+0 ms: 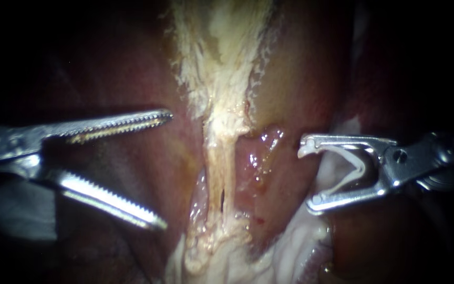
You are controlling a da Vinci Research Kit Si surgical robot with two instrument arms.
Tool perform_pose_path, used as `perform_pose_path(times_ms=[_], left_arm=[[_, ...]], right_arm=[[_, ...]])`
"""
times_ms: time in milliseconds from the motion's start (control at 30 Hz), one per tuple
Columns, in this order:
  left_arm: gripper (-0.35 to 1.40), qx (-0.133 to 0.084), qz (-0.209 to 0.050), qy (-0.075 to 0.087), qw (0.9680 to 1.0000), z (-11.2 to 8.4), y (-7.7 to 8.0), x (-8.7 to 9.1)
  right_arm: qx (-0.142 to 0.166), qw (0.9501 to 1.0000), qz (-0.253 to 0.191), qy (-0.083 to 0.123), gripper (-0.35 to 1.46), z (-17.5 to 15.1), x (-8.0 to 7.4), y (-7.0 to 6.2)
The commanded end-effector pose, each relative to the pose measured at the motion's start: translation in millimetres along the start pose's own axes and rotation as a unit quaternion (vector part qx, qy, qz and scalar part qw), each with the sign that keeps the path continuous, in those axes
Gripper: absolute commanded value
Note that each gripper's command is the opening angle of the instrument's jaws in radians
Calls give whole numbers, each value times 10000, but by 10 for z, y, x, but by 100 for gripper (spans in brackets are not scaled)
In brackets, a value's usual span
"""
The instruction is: Grabbing gallbladder
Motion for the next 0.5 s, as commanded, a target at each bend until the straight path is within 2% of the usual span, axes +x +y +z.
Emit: perform_pose_path(times_ms=[33, 133, 167, 233, 267, 300, 367, 500], left_arm=[[88, 0, 0, 0, 10000, 0, 0, 0], [90, -42, 29, 10, 10000, -1, 0, 0], [90, -136, -61, 12, 9999, -1, -1, 0], [90, -404, -422, 61, 9983, -2, -3, -1], [90, -641, -666, 141, 9956, -2, -6, -2], [90, -786, -795, 211, 9935, -2, -7, -3], [86, -987, -1136, 338, 9880, -2, -11, -6], [75, -1279, -1617, 658, 9763, 1, -17, -14]], right_arm=[[0, 10000, 1, 0, 58, 0, 0, 0], [0, 10000, 1, 0, 58, 0, 0, 0], [0, 10000, 1, 0, 58, 0, 0, 0], [0, 10000, 2, 0, 58, 0, 0, 0], [0, 10000, 3, -1, 58, 0, 0, 0], [0, 10000, 3, -1, 58, -1, 0, 0], [1, 10000, 3, -2, 58, -1, 1, 0], [0, 10000, 4, -2, 58, -1, 1, 0]])
